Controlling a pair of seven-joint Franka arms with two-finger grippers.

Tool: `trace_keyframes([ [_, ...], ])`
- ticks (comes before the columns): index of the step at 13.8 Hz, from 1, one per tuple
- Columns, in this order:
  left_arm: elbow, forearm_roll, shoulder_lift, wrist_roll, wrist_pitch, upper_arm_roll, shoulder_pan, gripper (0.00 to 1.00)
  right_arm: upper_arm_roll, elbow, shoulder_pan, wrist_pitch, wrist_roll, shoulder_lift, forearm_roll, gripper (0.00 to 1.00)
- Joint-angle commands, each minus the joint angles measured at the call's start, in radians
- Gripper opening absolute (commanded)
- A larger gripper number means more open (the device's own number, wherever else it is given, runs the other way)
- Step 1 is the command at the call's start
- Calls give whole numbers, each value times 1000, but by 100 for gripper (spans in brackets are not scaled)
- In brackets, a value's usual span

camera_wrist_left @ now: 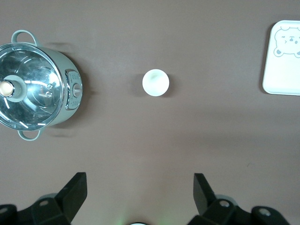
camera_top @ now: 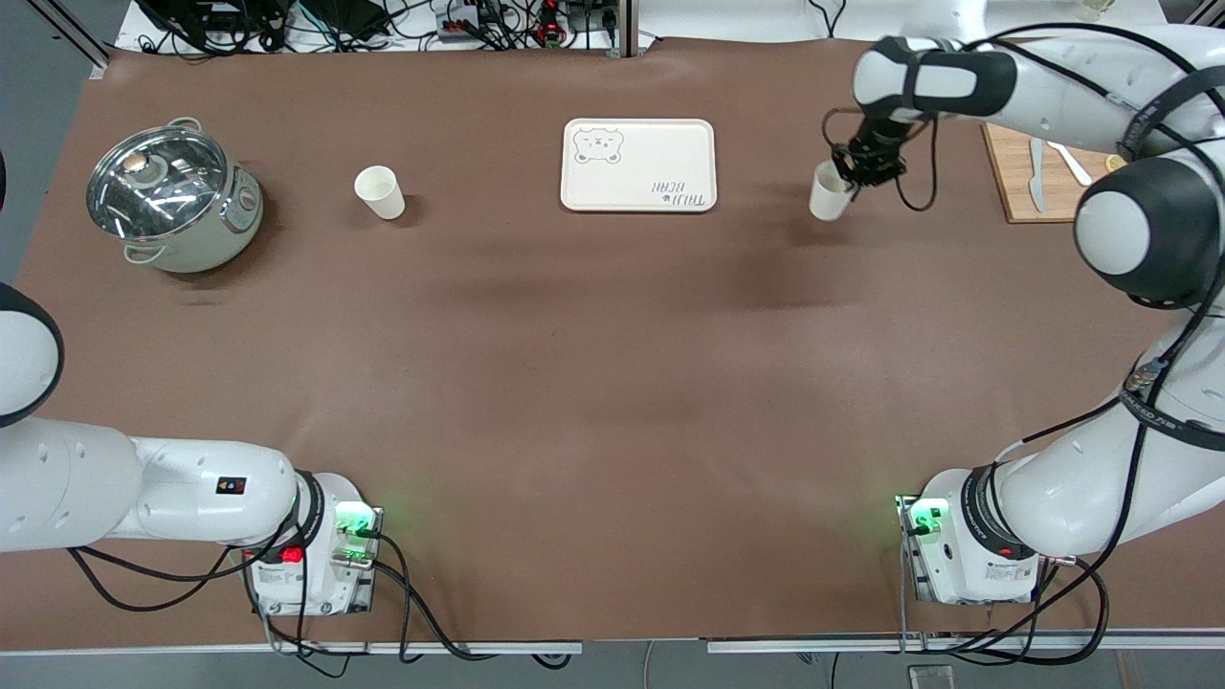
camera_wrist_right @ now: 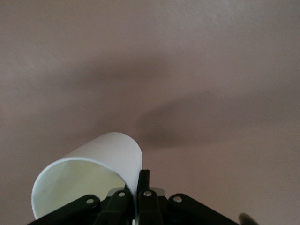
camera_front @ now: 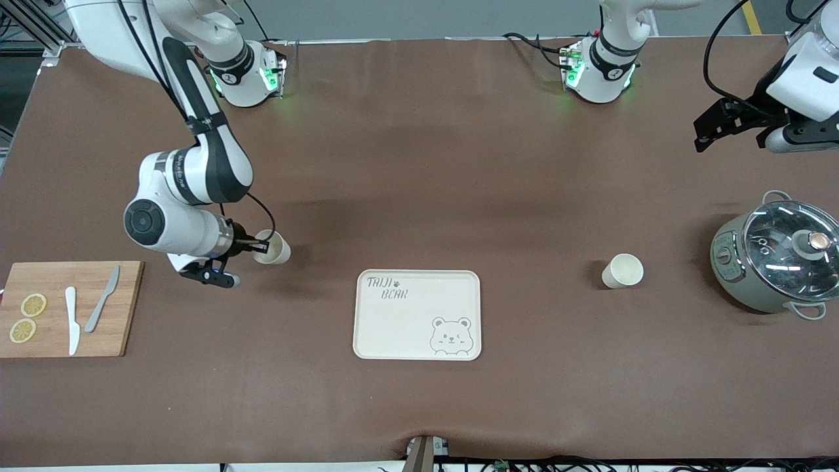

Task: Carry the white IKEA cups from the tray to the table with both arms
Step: 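Carry the cup with the right gripper toward the cutting board, then lower the held cup onto the table above the cutting board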

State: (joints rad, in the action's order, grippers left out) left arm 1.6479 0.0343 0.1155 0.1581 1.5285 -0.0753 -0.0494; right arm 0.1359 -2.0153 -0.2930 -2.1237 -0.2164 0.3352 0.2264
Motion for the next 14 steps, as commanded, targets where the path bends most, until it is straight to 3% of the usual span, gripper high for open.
trace_keyframes([
  [1,6,-16,15,-2,-1,3,0,100,-15,-131,116,-10,209,-117,-18,0],
  [5,3,-16,21,-3,-19,5,2,100,-15,-196,277,-16,451,-125,-90,0],
  [9,3,-16,29,-2,-36,5,2,100,-16,-227,337,-27,518,-119,-177,0],
  [14,3,-16,39,0,-44,5,2,100,-16,-280,345,-154,552,-95,-179,0],
])
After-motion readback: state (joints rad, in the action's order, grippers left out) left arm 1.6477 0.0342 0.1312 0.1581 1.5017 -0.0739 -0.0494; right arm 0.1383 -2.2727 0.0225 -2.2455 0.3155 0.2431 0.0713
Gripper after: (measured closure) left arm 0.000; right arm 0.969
